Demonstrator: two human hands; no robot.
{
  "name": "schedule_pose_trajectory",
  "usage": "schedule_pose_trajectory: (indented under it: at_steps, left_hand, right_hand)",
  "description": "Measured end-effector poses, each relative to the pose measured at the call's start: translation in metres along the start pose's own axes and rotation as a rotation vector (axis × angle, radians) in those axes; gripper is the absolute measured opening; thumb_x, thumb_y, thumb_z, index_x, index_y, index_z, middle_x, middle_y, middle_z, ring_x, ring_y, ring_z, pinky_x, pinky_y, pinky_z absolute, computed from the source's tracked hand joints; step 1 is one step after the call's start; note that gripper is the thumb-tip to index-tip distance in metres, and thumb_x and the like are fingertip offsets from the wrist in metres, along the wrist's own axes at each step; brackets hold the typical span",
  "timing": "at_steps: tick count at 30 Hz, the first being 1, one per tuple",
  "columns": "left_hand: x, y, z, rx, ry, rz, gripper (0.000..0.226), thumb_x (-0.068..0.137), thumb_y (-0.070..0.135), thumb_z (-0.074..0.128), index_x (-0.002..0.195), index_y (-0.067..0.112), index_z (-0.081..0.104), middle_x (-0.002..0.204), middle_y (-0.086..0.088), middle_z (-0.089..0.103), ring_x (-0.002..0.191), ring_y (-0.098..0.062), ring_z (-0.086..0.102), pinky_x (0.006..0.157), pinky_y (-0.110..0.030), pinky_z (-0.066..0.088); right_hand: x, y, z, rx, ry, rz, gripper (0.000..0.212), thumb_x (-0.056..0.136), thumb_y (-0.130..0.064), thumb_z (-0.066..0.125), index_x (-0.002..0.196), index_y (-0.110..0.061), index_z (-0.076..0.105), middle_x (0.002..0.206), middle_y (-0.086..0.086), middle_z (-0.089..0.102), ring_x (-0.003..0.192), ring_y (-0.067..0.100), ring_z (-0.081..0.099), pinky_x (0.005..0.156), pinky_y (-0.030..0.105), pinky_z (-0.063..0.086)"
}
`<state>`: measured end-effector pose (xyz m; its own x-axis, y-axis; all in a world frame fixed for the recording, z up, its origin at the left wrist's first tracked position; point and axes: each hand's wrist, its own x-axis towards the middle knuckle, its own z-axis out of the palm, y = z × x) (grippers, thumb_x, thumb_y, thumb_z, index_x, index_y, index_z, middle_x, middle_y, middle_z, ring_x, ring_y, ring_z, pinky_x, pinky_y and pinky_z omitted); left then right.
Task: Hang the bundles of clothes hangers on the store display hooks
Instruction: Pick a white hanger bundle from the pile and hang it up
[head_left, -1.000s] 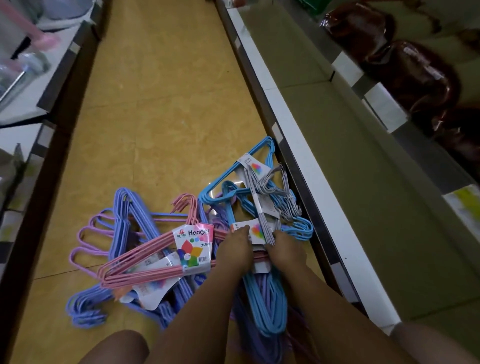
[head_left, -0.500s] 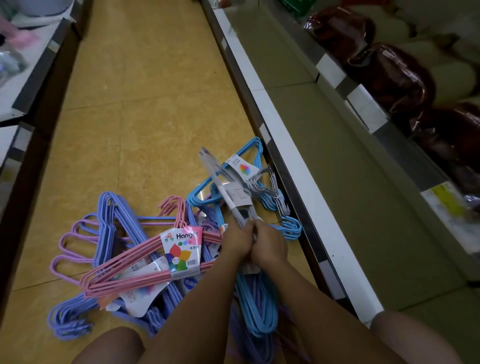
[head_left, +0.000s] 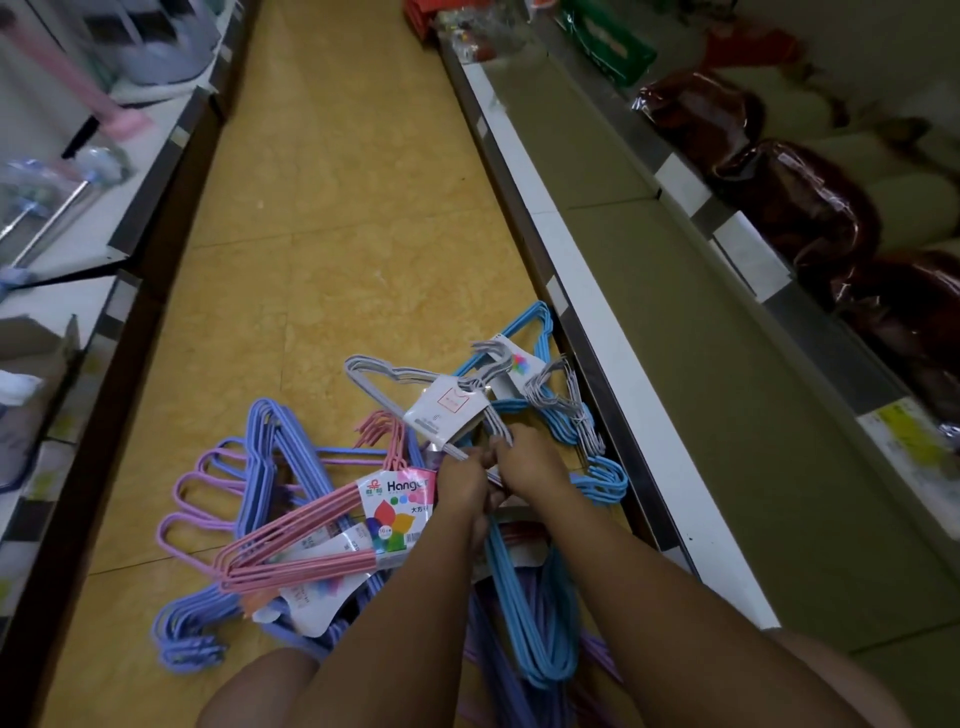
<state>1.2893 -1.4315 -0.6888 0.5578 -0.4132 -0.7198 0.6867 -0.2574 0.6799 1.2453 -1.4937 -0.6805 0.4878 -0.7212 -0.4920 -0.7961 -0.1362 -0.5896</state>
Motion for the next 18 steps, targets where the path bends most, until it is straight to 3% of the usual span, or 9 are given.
schedule_pose_trajectory:
  at_steps: [3,7,9,11,12,14,16,18]
  left_hand:
    - [-0.011,0.015,-0.002,0.003,-0.06,-0.011,0.022,0.091,-0.008,0.041,0.079,0.009,0.046,0.072,-0.012,0.056,0.057,-0.019,0.057,0.047,-0.025,0.052]
    - [-0.034,0.039,-0.011,0.196,-0.086,-0.056,0.022,0.099,0.017,0.042,0.082,0.008,0.054,0.075,-0.012,0.056,0.052,-0.017,0.053,0.044,-0.02,0.04]
    - [-0.045,0.055,-0.017,0.217,0.033,-0.084,0.025,0.098,0.022,0.044,0.081,0.007,0.056,0.069,-0.012,0.056,0.051,-0.02,0.052,0.05,-0.025,0.04]
    - [-0.057,0.073,-0.022,0.318,0.196,-0.035,0.015,0.088,0.01,0.05,0.08,0.001,0.059,0.074,-0.021,0.058,0.059,-0.027,0.054,0.059,-0.032,0.04]
    - [-0.065,0.083,-0.024,0.389,0.25,0.009,0.012,0.085,0.004,0.051,0.088,-0.001,0.061,0.083,-0.026,0.059,0.07,-0.033,0.058,0.063,-0.034,0.039]
    - [-0.088,0.107,-0.028,0.517,0.308,0.077,0.027,0.087,0.001,0.049,0.114,0.001,0.054,0.105,-0.025,0.059,0.095,-0.039,0.059,0.07,-0.038,0.045]
    - [-0.111,0.13,-0.033,0.647,0.315,0.131,0.044,0.088,0.004,0.049,0.131,0.005,0.043,0.118,-0.021,0.056,0.106,-0.041,0.057,0.084,-0.045,0.051]
    - [-0.135,0.153,-0.039,0.788,0.308,0.145,0.063,0.085,0.008,0.052,0.145,0.01,0.031,0.135,-0.021,0.048,0.119,-0.041,0.05,0.097,-0.05,0.046]
  right_hand:
    - [0.005,-0.015,-0.011,0.074,0.003,0.04,0.025,0.092,-0.021,0.053,0.111,-0.008,0.064,0.111,0.015,0.066,0.099,0.033,0.06,0.081,0.035,0.049]
    - [-0.008,-0.034,-0.034,0.069,0.0,0.137,0.029,0.091,-0.013,0.054,0.118,-0.007,0.06,0.119,0.014,0.062,0.106,0.033,0.059,0.076,0.031,0.044]
    - [-0.023,-0.041,-0.051,0.027,0.027,0.166,0.033,0.093,-0.011,0.051,0.125,-0.009,0.056,0.126,0.014,0.059,0.112,0.034,0.057,0.081,0.033,0.045]
    - [-0.04,-0.048,-0.07,-0.038,0.053,0.17,0.035,0.094,-0.007,0.046,0.128,-0.012,0.054,0.128,0.014,0.058,0.114,0.035,0.056,0.086,0.036,0.047]
    - [-0.049,-0.052,-0.08,-0.075,0.06,0.161,0.035,0.094,-0.006,0.045,0.127,-0.014,0.055,0.126,0.014,0.058,0.112,0.035,0.056,0.085,0.036,0.047]
    - [-0.067,-0.063,-0.103,-0.115,0.037,0.116,0.032,0.092,-0.006,0.047,0.12,-0.016,0.058,0.119,0.013,0.061,0.105,0.034,0.058,0.08,0.035,0.048]
    - [-0.085,-0.078,-0.125,-0.099,-0.037,0.06,0.029,0.09,-0.007,0.051,0.116,-0.018,0.06,0.115,0.01,0.062,0.102,0.031,0.059,0.08,0.035,0.048]
    - [-0.105,-0.098,-0.149,-0.076,-0.12,0.036,0.029,0.088,-0.007,0.054,0.11,-0.023,0.062,0.11,0.006,0.062,0.099,0.028,0.059,0.08,0.035,0.05]
